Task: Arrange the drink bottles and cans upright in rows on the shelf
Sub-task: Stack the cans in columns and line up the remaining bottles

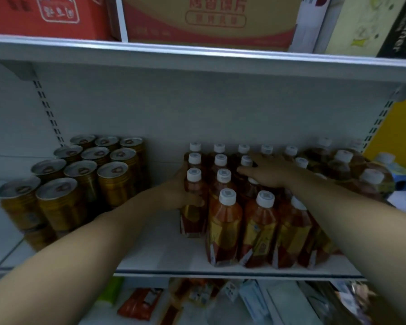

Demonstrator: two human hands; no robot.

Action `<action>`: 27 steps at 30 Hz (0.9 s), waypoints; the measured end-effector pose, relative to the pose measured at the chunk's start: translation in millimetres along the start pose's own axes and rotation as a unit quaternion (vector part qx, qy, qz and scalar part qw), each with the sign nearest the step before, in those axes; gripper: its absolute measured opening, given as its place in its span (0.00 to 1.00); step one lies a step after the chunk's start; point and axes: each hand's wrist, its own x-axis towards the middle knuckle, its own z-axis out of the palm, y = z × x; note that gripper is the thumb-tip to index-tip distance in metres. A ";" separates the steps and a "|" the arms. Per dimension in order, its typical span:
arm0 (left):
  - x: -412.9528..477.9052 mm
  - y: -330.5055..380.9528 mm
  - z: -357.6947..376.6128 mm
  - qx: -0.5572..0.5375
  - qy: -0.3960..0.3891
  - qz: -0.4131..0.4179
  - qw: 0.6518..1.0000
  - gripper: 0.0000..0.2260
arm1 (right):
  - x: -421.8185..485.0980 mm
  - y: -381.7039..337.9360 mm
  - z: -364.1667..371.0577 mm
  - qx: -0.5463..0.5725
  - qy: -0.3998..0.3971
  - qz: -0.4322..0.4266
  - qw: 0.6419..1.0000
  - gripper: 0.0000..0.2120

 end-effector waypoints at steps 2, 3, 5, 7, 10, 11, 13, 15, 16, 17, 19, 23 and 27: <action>-3.4 1.2 -0.1 -0.013 0.011 0.020 1.000 0.39 | -2.2 0.0 -0.3 -0.007 0.004 -0.008 1.000 0.43; -6.0 3.7 -0.4 -0.024 0.018 0.027 0.999 0.38 | -2.4 1.6 -2.0 -0.002 0.000 -0.015 1.000 0.44; -9.8 5.3 1.8 -0.027 0.039 0.059 0.997 0.35 | -2.0 7.5 -7.2 0.024 -0.013 -0.033 0.999 0.47; -13.1 7.6 7.5 -0.073 0.054 0.100 0.991 0.34 | -0.2 14.9 -9.7 0.031 -0.012 -0.059 0.998 0.48; -13.8 8.7 18.8 -0.085 0.064 0.162 0.981 0.29 | 1.6 16.8 -4.1 0.028 0.006 -0.081 0.996 0.47; -13.4 9.5 21.6 -0.087 0.071 0.157 0.981 0.27 | 0.2 15.9 -2.1 0.033 0.015 -0.079 0.996 0.46; -15.1 12.8 28.5 -0.085 0.112 0.131 0.981 0.23 | -5.0 16.8 -1.3 0.045 0.037 -0.098 0.993 0.44; -20.6 14.3 40.8 -0.018 0.257 0.095 0.962 0.16 | -9.5 22.1 -6.6 0.050 0.051 -0.149 0.986 0.42; -26.8 13.5 49.5 0.020 0.347 0.077 0.934 0.15 | -10.5 26.4 -10.1 0.043 0.053 -0.171 0.983 0.41; -35.4 13.3 59.9 0.039 0.411 0.082 0.907 0.17 | -9.9 31.7 -12.3 0.030 0.051 -0.185 0.981 0.42; -48.7 14.1 81.0 0.015 0.399 0.121 0.909 0.21 | -9.2 40.4 -11.1 0.003 0.030 -0.187 0.982 0.45; -47.9 9.9 114.9 0.013 0.203 0.071 0.977 0.38 | -13.7 46.9 5.2 0.065 0.043 -0.184 0.980 0.36; -43.2 9.1 114.2 0.002 0.187 0.038 0.982 0.43 | -15.5 46.0 5.5 0.140 0.100 -0.169 0.971 0.24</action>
